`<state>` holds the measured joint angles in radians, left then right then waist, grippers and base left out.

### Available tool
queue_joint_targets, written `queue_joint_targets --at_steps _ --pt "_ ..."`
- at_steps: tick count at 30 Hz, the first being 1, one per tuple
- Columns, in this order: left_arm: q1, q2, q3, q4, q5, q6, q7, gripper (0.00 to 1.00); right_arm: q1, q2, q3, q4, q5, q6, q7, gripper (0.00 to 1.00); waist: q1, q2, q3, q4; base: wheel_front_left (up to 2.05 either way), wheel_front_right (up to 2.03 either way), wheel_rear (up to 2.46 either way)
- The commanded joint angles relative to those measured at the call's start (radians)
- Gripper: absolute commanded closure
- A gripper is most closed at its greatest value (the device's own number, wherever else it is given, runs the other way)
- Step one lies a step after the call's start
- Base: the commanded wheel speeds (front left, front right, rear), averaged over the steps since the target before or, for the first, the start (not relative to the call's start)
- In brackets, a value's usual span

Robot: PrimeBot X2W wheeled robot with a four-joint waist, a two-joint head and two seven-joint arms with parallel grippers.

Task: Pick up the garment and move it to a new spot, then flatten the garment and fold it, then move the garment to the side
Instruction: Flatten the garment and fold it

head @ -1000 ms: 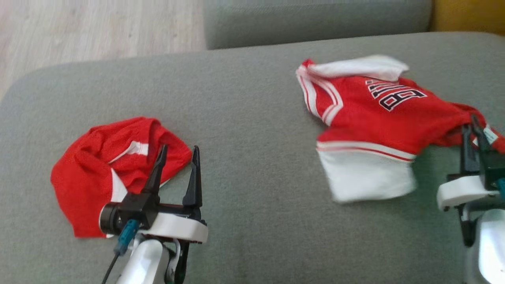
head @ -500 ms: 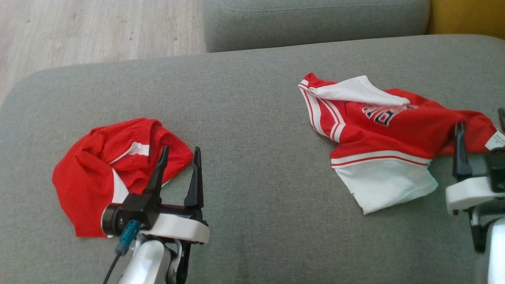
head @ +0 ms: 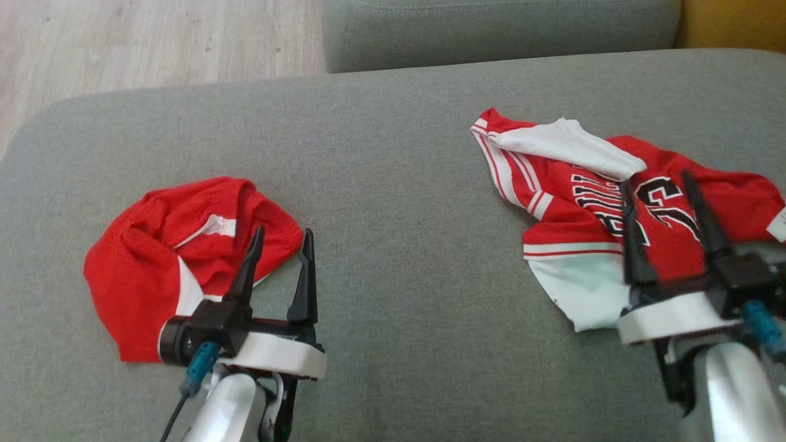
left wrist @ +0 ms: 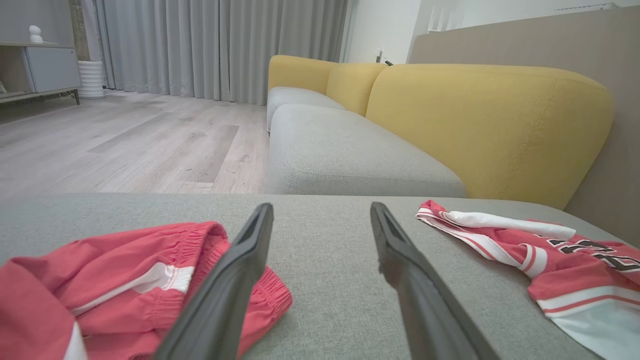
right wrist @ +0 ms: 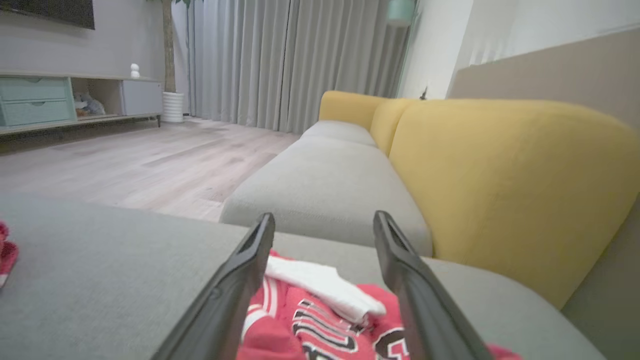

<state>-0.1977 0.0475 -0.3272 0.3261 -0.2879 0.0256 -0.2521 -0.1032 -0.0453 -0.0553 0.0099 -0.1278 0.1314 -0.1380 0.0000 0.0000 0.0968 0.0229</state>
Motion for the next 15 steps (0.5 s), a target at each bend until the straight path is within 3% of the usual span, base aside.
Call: queue_joint_targets --at_steps 1,11,15 --pt "-0.038 0.003 0.026 -0.028 0.008 -0.002 -0.010 0.00 -0.003 -0.005 0.032 -0.015 0.012 -0.001 -0.009 0.00 0.0000 0.0000 0.007 0.006 0.00 0.00 0.00" --pt "-0.068 0.003 0.015 -0.027 0.009 -0.003 -0.010 0.00 -0.055 -0.005 0.132 0.222 0.112 -0.001 0.070 0.00 0.0000 0.0000 0.070 0.037 0.00 0.00 0.00" --pt "-0.082 0.003 0.002 -0.026 0.001 -0.002 -0.010 0.00 -0.110 -0.005 0.151 0.342 0.091 -0.001 0.112 0.00 0.0000 0.0000 0.093 0.051 0.00 0.00 0.00"
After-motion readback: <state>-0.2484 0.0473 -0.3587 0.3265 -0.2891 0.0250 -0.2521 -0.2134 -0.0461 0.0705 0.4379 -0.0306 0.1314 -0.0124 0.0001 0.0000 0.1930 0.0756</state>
